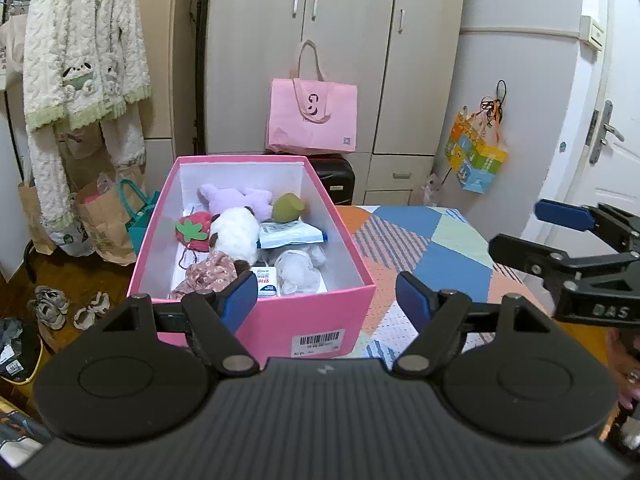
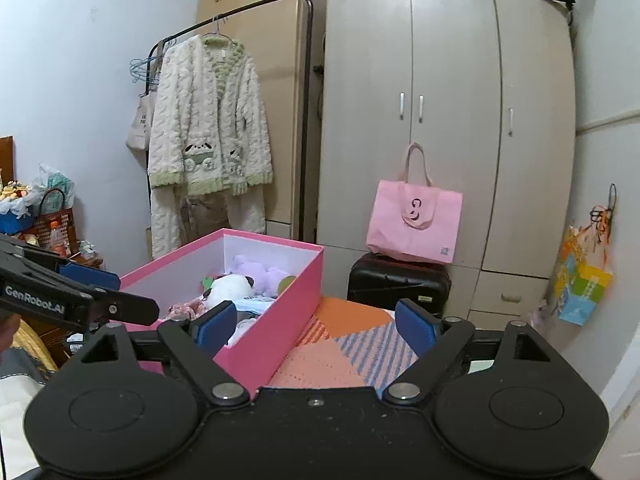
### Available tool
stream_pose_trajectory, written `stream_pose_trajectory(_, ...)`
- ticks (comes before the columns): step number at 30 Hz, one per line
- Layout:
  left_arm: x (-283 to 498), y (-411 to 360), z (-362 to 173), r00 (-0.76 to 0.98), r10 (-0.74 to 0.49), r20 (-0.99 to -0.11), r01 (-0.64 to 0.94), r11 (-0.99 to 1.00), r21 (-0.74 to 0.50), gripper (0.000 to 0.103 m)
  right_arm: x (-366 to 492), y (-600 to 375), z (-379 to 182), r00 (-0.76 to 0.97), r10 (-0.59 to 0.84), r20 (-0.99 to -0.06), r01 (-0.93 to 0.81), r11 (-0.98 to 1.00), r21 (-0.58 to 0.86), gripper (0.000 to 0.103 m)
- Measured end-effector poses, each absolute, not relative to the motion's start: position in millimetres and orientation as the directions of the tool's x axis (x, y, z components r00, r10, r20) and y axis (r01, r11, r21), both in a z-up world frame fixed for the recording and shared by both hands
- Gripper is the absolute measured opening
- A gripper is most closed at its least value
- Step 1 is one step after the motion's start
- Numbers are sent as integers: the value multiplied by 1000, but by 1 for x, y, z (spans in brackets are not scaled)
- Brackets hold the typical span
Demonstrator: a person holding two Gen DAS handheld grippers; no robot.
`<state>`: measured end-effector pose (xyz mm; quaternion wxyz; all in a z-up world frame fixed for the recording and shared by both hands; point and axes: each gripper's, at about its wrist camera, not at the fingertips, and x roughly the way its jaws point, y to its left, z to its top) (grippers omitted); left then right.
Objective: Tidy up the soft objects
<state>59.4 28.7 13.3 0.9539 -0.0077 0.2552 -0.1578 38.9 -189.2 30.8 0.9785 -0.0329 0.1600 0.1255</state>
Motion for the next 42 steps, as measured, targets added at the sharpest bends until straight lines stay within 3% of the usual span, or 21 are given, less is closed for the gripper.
stream_pose_trajectory(5,50,21,5,822,-284,-494,280,956,-83,78,17,-188,29,931,217,-293,-233,972,-21,103)
stream_pose_trajectory(12,35,13,2,838,-285,-465,288,955,-66,85,13,-196,18,933,136,-333,-168,983,-68,103)
stream_pose_trajectory(18,33,4,-4,834,-294,-467,305,951,-54,95,8,-218,18,929,99,-357,-76,994,78,103)
stream_pose_trajectory(21,36,0,-10,838,-265,-477,281,959,-39,97,13,-227,17,890,131,-436,-68,985,157,103)
stream_pose_trajectory(23,38,-3,-13,838,-243,-488,264,964,-26,97,10,-230,15,892,137,-431,-60,980,189,103)
stream_pose_trajectory(32,32,-12,-15,869,-168,-466,218,974,55,101,-1,-214,11,904,18,-428,-8,1000,25,103)
stream_pose_trajectory(42,25,-2,-17,889,-129,-440,157,987,29,101,-9,-205,10,910,-38,-413,37,999,-11,103)
